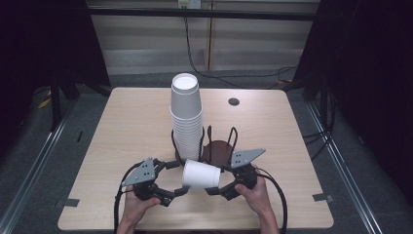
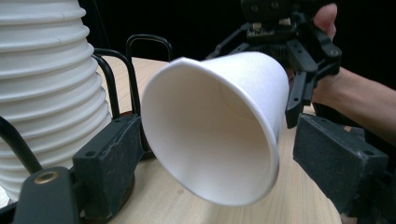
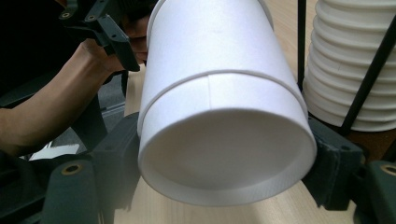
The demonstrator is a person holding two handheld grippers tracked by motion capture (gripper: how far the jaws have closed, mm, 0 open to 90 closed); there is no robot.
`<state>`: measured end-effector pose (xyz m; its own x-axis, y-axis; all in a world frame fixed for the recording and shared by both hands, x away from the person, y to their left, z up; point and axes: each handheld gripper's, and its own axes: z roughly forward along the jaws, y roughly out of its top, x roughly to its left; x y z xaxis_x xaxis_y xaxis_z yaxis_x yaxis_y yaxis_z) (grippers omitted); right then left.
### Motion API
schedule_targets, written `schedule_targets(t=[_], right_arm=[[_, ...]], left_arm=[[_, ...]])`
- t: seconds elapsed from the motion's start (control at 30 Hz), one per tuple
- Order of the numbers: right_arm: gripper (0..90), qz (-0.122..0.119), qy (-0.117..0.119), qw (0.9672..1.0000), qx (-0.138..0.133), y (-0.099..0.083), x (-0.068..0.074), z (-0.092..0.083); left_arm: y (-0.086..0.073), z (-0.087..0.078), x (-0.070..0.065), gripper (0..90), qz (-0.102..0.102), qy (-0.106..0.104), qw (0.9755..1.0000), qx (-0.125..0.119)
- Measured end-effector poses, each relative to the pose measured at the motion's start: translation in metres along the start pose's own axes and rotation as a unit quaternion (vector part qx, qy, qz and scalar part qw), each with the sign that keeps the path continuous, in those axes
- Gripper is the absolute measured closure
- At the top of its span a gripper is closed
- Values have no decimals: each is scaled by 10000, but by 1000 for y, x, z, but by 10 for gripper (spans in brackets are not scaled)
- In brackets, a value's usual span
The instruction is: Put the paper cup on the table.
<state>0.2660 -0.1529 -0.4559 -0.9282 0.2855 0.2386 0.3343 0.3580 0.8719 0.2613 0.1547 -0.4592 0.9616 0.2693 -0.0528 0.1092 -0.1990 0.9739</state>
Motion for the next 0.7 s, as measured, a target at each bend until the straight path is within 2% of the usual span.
schedule_targets(t=[0.1, 0.3, 0.43, 0.5, 0.7], right_arm=[[242, 17, 79, 9999, -141, -3, 0, -1], [246, -35, 253, 9992, -297, -4, 1, 0], [247, -72, 303, 9990, -321, -5, 1, 1], [247, -95, 312, 9989, -346, -4, 2, 1], [247, -148, 365, 9983, -430, -3, 4, 0]], left_arm=[[-1, 2, 0, 154, 36, 23, 10000, 20], [-1, 4, 1, 143, 6, -92, 9999, -69], [-1, 6, 1, 44, -15, 59, 10000, 25], [-1, 8, 1, 10, -14, 60, 10000, 38], [0, 11, 0, 0, 16, -57, 10000, 17]])
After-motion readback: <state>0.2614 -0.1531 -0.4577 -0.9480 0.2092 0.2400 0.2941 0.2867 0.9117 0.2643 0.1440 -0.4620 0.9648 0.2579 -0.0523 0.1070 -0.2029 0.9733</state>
